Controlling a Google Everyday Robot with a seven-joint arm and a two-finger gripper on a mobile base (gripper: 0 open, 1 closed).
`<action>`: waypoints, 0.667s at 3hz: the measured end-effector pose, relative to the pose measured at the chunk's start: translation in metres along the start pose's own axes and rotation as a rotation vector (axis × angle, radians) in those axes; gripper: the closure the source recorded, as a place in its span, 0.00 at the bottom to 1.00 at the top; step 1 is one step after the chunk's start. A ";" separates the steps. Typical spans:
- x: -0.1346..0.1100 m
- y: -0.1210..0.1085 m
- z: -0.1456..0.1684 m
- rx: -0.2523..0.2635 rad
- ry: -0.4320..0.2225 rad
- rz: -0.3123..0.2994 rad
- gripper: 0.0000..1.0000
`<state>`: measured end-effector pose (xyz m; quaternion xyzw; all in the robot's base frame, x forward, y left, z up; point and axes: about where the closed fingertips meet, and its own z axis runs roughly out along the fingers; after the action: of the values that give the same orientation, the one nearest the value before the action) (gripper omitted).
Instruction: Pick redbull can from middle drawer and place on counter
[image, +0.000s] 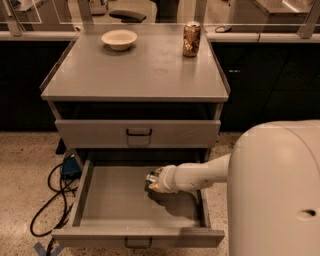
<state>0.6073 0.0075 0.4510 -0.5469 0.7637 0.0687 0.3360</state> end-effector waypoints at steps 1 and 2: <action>-0.012 0.000 -0.064 0.008 0.041 -0.049 1.00; -0.041 -0.016 -0.099 0.042 0.025 -0.088 1.00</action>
Offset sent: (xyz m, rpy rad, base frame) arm -0.0225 -0.0168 0.0477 -0.0521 -0.0128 0.0188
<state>0.5852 -0.0131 0.5546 -0.5736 0.7443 0.0312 0.3405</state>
